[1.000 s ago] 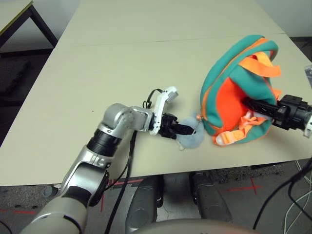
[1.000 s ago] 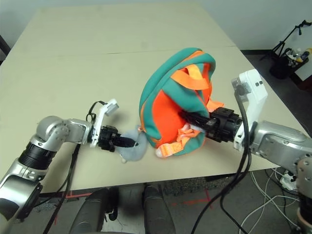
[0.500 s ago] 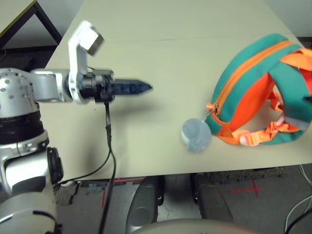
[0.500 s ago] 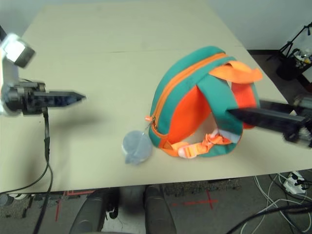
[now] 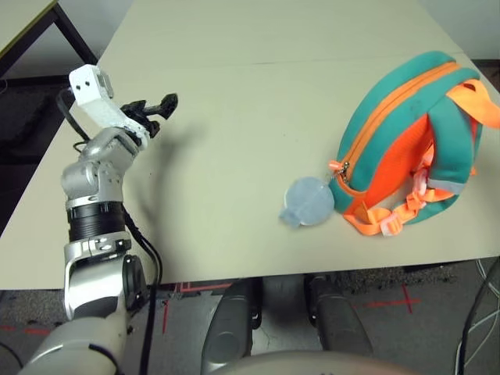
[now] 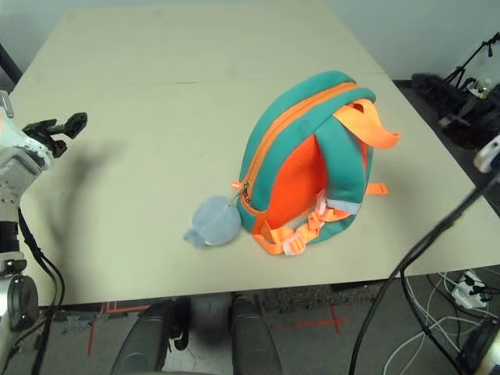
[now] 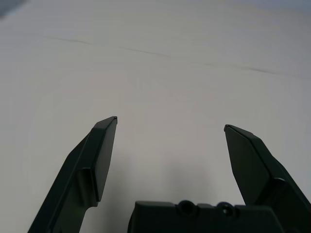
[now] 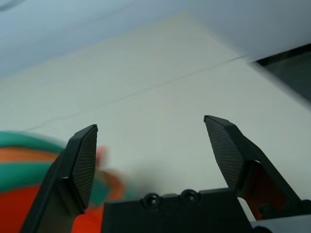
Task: Put the pencil case into the backpack and zip it.
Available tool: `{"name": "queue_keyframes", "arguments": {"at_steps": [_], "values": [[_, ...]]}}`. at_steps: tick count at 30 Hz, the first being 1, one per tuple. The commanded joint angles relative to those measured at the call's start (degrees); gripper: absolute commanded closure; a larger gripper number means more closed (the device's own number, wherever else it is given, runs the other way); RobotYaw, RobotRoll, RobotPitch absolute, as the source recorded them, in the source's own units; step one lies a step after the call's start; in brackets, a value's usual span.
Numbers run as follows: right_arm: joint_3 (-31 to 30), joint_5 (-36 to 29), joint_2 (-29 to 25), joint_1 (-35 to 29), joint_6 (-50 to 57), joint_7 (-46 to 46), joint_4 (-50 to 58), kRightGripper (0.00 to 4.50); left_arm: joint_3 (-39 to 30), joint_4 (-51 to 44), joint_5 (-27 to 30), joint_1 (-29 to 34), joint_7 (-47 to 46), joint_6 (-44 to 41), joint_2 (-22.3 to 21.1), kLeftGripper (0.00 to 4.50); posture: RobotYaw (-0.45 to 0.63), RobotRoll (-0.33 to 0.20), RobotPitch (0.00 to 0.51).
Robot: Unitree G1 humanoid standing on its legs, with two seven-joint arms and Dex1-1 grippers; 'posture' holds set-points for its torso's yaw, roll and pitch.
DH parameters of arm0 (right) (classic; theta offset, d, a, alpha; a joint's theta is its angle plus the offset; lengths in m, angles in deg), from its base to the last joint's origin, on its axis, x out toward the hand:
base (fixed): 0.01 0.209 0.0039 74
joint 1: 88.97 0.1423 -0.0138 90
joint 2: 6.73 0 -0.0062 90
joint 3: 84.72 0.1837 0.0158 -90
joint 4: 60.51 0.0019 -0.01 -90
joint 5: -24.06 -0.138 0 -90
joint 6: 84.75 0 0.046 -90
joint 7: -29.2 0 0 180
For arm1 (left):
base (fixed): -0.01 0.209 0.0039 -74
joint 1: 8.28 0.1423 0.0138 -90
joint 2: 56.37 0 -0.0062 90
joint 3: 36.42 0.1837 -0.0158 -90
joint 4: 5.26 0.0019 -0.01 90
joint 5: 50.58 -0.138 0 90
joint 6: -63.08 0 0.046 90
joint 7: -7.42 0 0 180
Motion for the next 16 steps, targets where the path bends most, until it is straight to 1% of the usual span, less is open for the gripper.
{"name": "queue_keyframes", "arguments": {"at_steps": [1, 4, 5, 7, 10, 13, 16], "values": [[-1.47, 10.95, 2.76, 1.28, -11.37, 0.08, -7.22, 0.02, 2.56, 1.86, -5.39, 1.98, -1.11, 8.93, 1.61, 0.0, 0.03, 0.0, 0.188], [-3.36, 18.2, 4.36, 1.48, -20.26, -2.87, -12.87, 0.02, 2.64, 3.83, -6.97, 2.59, -2.4, 13.63, 3.59, 0.0, 0.03, 0.0, 0.185], [-3.26, 19.22, 5.51, 1.75, -22.49, -3.82, -14.85, 0.02, 2.71, 4.71, -7.91, 2.74, -3.41, 15.68, 4.34, 0.0, 0.04, 0.0, 0.183], [-2.46, 19.9, 7.34, 2.13, -24.95, -5.58, -17.97, 0.02, 3.28, 5.94, -9.85, 3.11, -5.21, 19.01, 5.55, 0.0, 0.04, 0.0, 0.178], [-1.87, 20.68, 9.24, 1.86, -26.59, -8.07, -20.81, 0.02, 3.51, 7.7, -11.76, 3.62, -7.17, 22.36, 6.78, 0.0, 0.01, 0.0, 0.19], [-1.86, 21.15, 11.35, -0.13, -26.95, -9.93, -21.01, 0.02, 4.39, 9.83, -13.95, 5.2, -8.45, 24.83, 7.63, 0.0, -0.01, 0.0, 0.192], [-1.4, 21.77, 12.71, -2.12, -27.02, -10.26, -20.18, 0.02, 4.61, 12.0, -14.82, 5.86, -9.65, 25.74, 8.33, 0.0, -0.02, 0.0, 0.193]]}}
